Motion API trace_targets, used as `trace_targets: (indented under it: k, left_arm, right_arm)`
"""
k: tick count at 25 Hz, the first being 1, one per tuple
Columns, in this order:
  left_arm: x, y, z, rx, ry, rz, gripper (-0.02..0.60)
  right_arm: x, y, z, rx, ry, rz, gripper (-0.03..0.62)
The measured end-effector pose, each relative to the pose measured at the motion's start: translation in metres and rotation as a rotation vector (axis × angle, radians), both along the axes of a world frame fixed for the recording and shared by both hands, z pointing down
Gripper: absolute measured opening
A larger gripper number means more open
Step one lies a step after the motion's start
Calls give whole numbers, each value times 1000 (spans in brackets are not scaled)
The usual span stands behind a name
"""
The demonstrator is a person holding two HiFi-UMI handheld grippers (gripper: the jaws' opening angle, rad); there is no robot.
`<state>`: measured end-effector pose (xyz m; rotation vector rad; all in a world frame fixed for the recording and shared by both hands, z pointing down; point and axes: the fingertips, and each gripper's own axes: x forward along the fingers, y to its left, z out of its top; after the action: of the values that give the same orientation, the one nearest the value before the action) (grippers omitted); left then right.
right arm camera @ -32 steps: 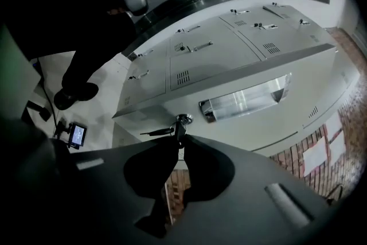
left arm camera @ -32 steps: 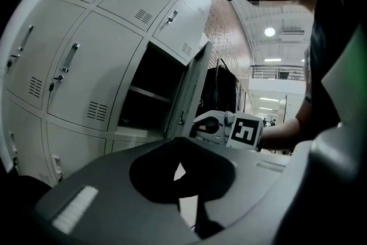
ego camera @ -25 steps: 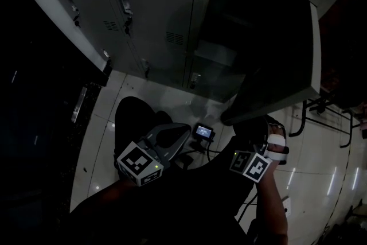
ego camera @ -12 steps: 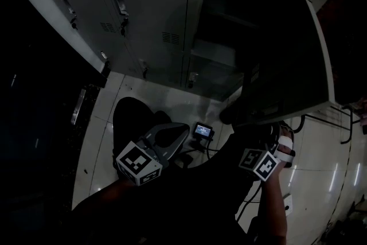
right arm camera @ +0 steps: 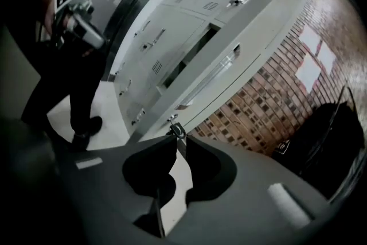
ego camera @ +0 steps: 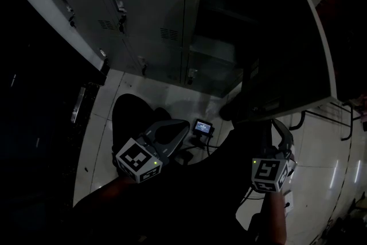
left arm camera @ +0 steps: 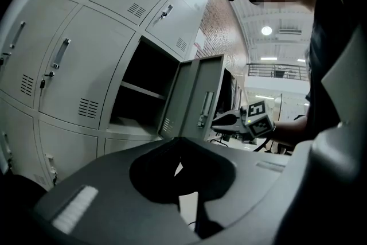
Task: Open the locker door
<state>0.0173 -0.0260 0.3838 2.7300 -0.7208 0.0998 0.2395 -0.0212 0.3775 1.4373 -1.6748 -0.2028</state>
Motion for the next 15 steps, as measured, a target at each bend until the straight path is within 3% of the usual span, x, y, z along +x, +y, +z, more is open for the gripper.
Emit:
trace_targets:
  k: [5, 11, 15]
  left_arm:
    - [2, 0, 0, -1, 4, 1, 12]
    - [0, 0, 0, -1, 5, -4, 12]
    - [-3, -1, -1, 1, 2, -12, 12]
  right_arm:
    - [-27, 17, -15, -1, -297, -28, 7]
    - [-86, 14, -30, 37, -636, -214, 3]
    - [-109, 13, -31, 14, -804, -251, 3]
